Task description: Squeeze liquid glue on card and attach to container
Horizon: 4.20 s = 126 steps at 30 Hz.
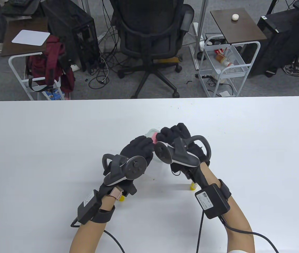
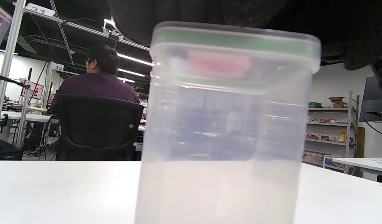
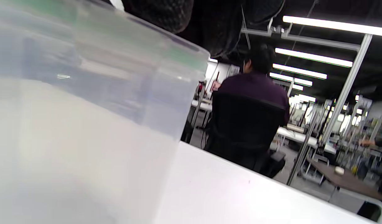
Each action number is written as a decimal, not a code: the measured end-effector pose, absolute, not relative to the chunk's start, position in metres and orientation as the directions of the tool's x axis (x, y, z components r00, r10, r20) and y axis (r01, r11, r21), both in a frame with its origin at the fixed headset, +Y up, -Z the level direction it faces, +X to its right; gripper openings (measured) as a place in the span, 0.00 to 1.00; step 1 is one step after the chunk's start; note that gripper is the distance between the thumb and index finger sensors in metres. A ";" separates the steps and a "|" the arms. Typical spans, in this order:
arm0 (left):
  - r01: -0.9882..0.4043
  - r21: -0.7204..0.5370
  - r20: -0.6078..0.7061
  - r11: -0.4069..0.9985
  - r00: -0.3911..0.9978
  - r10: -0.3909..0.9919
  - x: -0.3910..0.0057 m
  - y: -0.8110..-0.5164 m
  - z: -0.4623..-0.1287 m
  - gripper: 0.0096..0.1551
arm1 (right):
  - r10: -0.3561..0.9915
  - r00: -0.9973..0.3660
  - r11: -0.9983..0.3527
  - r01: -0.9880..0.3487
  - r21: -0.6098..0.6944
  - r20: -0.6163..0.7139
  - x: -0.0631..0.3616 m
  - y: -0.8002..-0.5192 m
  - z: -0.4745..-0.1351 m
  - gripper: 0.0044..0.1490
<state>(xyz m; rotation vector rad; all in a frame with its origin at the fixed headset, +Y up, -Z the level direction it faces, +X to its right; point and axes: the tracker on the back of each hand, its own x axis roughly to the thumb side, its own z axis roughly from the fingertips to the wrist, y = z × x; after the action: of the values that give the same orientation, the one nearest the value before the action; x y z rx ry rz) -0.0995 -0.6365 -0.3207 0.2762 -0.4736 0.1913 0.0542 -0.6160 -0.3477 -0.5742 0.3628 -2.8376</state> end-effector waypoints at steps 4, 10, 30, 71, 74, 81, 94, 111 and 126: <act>-0.236 0.226 0.472 0.945 0.875 0.106 -0.099 -0.636 -0.321 0.22 | -0.252 -0.865 -0.952 0.143 -0.269 0.434 0.055 -0.611 -0.334 0.25; -0.253 0.221 0.471 0.942 0.873 0.124 -0.099 -0.637 -0.320 0.22 | -0.206 -0.823 -0.970 0.100 -0.222 0.529 0.063 -0.601 -0.315 0.23; -0.244 0.222 0.471 0.944 0.875 0.115 -0.099 -0.637 -0.320 0.23 | -0.217 -0.813 -0.970 0.118 -0.212 0.541 0.057 -0.598 -0.311 0.21; -0.232 0.224 0.462 0.947 0.881 0.106 -0.098 -0.636 -0.319 0.22 | -0.342 -0.848 -0.935 0.264 -0.236 0.405 0.047 -0.606 -0.318 0.25; -0.244 0.223 0.463 0.944 0.878 0.117 -0.099 -0.636 -0.319 0.22 | -0.253 -0.847 -0.966 0.197 -0.165 0.467 0.056 -0.596 -0.311 0.23; -0.248 0.223 0.464 0.943 0.878 0.121 -0.099 -0.637 -0.319 0.22 | -0.250 -0.909 -0.955 0.174 -0.240 0.333 0.049 -0.591 -0.335 0.28; -0.256 0.225 0.467 0.940 0.875 0.126 -0.100 -0.637 -0.320 0.21 | -0.220 -0.861 -0.973 0.161 -0.164 0.459 0.054 -0.601 -0.323 0.24; -0.245 0.220 0.463 0.944 0.878 0.120 -0.100 -0.636 -0.320 0.22 | -0.177 -0.886 -0.979 0.113 -0.171 0.427 0.063 -0.604 -0.326 0.24; -0.251 0.210 0.459 0.945 0.879 0.131 -0.100 -0.637 -0.320 0.22 | -0.235 -0.906 -0.969 0.187 -0.165 0.353 0.042 -0.612 -0.345 0.28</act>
<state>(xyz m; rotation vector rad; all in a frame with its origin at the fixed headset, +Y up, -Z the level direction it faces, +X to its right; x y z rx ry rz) -0.0998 -0.6368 -0.3200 0.2685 -0.4566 0.2016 0.0423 -0.6125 -0.3449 -0.5542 0.1869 -2.8656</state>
